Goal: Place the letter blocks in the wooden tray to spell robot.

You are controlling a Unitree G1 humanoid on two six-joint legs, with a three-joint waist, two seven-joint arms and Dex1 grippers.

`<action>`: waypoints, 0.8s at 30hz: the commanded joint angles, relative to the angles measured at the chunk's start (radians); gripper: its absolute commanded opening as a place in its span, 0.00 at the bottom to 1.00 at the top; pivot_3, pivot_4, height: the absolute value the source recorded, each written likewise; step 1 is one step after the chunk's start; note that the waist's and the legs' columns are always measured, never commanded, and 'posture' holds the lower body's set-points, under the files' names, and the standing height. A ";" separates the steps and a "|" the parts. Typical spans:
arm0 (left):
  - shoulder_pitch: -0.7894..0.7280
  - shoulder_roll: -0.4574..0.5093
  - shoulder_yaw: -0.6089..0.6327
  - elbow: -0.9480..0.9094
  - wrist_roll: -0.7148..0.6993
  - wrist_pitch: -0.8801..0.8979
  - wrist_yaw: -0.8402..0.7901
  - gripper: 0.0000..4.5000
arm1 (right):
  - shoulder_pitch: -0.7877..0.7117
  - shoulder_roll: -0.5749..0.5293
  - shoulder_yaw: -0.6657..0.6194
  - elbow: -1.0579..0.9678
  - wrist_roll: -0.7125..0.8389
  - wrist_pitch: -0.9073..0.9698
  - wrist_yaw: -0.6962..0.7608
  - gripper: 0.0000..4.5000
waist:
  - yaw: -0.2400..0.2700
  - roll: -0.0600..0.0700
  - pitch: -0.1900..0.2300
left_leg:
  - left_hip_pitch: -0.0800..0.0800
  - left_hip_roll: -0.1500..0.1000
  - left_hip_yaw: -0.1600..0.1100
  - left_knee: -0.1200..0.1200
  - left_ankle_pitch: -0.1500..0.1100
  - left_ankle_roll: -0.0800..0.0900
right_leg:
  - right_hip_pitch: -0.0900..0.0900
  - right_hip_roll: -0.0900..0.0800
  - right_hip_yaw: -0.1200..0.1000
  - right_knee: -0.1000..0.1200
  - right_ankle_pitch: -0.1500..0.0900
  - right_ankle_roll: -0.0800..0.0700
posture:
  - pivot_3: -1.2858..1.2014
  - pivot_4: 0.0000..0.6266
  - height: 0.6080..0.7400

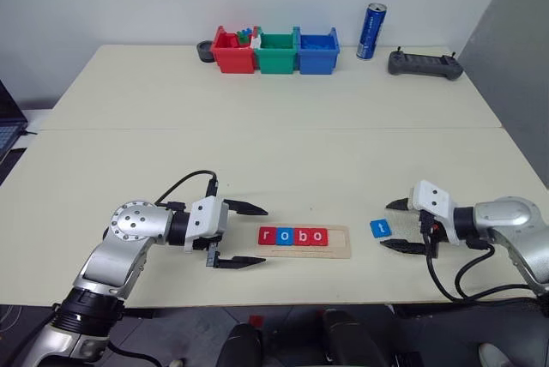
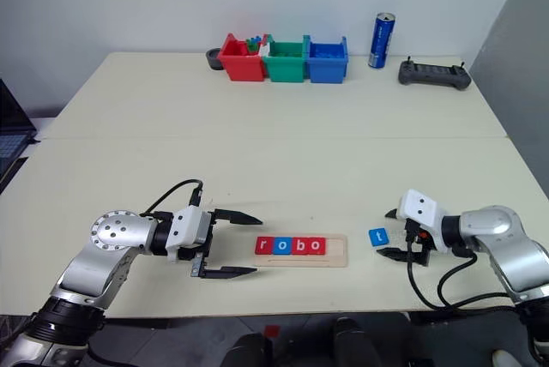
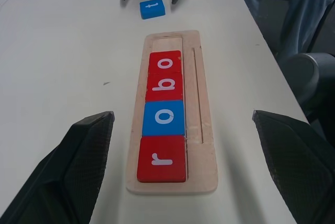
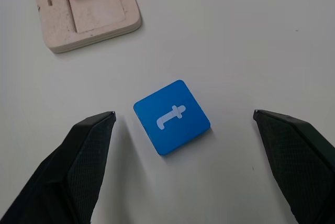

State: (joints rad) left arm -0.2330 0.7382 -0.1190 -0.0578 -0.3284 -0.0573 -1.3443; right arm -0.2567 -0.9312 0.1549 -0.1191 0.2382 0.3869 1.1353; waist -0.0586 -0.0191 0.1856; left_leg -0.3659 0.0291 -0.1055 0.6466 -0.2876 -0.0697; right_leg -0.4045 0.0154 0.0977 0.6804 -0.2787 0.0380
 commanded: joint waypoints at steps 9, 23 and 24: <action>0.012 0.009 0.010 -0.057 -0.009 0.004 0.017 1.00 | -0.083 0.022 0.045 0.086 -0.021 0.008 0.098 0.71 | 0.001 0.000 0.000 | 0.000 0.000 0.000 0.000 0.000 0.000 | 0.000 0.000 0.000 0.000 0.000 0.000 | 0.52 0.24 1.00; -0.007 0.014 0.017 -0.094 -0.010 0.064 0.030 1.00 | -0.040 -0.009 -0.009 -0.128 0.036 0.127 0.072 0.32 | 0.002 0.000 0.000 | 0.000 0.000 -0.001 0.000 0.000 0.000 | 0.000 0.000 -0.001 0.001 0.000 0.000 | 0.52 0.24 1.00; -0.007 0.013 0.017 -0.090 -0.009 0.062 0.029 1.00 | -0.037 -0.014 -0.009 -0.156 0.036 0.142 0.065 0.32 | 0.002 0.000 0.000 | 0.000 0.000 -0.001 0.000 0.000 0.000 | 0.000 0.000 -0.001 0.001 0.000 0.000 | 0.52 0.24 1.00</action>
State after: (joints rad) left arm -0.2301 0.7422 -0.1187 -0.1297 -0.3303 0.0146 -1.3179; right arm -0.2941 -0.9300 0.1781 -0.2095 0.2573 0.5058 1.2105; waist -0.0571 -0.0188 0.1857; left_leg -0.3659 0.0291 -0.1061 0.6466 -0.2876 -0.0698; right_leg -0.4045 0.0152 0.0971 0.6810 -0.2786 0.0379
